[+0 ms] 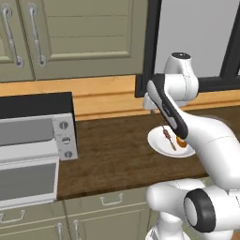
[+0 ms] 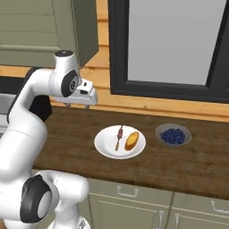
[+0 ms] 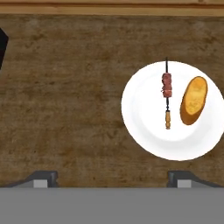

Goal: Pick up the kebab skewer and baguette bread, and place them inside the toaster oven. Close the toaster oven door and start by setting the timer.

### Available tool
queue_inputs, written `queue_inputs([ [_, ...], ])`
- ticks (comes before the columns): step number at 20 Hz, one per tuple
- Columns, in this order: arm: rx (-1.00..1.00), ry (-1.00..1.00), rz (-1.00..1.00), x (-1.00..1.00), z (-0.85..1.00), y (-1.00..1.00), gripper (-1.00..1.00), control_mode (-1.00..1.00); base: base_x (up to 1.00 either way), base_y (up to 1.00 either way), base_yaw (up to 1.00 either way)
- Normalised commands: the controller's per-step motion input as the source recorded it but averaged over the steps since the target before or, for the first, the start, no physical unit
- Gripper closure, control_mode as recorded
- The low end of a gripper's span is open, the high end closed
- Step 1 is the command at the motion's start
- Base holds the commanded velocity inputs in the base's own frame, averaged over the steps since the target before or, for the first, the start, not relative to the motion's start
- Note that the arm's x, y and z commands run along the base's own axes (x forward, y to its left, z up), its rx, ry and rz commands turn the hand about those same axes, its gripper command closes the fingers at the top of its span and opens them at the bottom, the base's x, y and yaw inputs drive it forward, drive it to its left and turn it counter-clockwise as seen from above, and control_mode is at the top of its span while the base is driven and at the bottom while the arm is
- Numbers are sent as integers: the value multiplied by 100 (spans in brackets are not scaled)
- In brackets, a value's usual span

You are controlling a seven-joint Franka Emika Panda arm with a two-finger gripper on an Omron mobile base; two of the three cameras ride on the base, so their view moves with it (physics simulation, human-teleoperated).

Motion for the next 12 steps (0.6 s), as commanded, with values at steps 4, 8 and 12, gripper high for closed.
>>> queue_inputs([
  [4, 0, 0, 0, 0, 0, 0, -100, 100, 0, 53, -2],
  [8, 0, 0, 0, 0, 0, 0, -100, 100, 0, 61, -4],
  [12, 0, 0, 0, 0, 0, 0, -100, 100, 0, 54, -4],
])
